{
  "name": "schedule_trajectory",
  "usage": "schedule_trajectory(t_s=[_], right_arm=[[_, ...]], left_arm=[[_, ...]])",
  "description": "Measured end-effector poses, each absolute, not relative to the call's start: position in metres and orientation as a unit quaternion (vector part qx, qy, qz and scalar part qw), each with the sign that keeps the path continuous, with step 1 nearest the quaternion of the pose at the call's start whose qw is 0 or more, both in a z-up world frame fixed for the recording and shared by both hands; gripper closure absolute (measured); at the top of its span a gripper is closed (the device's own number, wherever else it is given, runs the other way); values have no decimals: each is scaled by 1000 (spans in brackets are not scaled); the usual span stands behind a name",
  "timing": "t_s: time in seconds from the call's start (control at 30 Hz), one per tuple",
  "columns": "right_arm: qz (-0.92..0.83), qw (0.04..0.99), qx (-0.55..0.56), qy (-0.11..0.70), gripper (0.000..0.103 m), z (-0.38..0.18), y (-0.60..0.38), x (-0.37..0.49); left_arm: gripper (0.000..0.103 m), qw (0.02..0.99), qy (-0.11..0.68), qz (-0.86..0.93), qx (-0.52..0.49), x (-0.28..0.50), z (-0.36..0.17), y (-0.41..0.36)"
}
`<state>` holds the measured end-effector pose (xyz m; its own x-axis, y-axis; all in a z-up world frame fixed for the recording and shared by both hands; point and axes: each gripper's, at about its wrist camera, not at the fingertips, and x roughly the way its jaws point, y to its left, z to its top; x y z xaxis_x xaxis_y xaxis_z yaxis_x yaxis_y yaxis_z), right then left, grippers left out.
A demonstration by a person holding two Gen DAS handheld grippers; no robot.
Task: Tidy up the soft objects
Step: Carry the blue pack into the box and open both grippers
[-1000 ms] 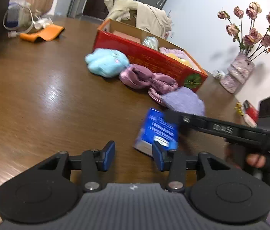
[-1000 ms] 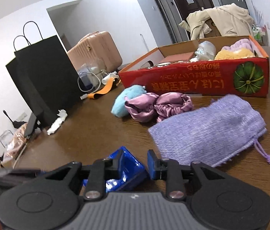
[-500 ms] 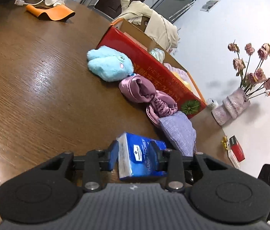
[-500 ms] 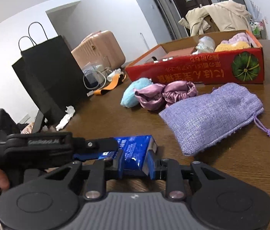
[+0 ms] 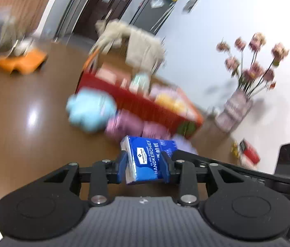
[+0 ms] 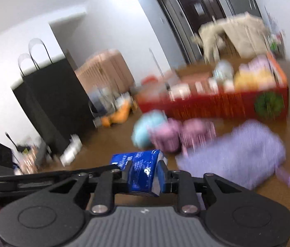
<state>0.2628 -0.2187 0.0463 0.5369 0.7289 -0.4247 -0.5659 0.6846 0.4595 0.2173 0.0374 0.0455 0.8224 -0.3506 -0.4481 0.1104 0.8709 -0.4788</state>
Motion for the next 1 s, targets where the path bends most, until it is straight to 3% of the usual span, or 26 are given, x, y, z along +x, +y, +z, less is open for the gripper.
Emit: schedule_trajectory(t_s=[0.23,0.47,0.5,0.57,0.6,0.67,0.73,0.87,1.0], right_arm=[[352,895,143,232,80,108,-201,361],[317,873,167,331,80,60,-161,467],[316,861,178,356,80,46,-157,478],[320,839,197,393,80,27,-150,490],[322,833,203,402,80,20,-148,492],[331,832,193,401,79,15,-140,489],[340,829,198,398,71,17,-140,485],[341,843,193,370,69,39,-158,473],[339,870,163,320,54,77,-189,443]], left_arm=[[69,930,262,-153,-207,349,95,59],[68,923,341,-99,-151,440,72,68],[68,921,349,-95,-142,442,67,69],[49,923,354,-86,-126,441,58,73],[50,927,344,-83,-120,436,58,75],[37,939,320,-78,-102,423,62,75],[34,949,297,-66,-83,412,72,74],[34,956,275,-51,-85,396,95,77],[29,964,251,-48,-74,362,117,71]])
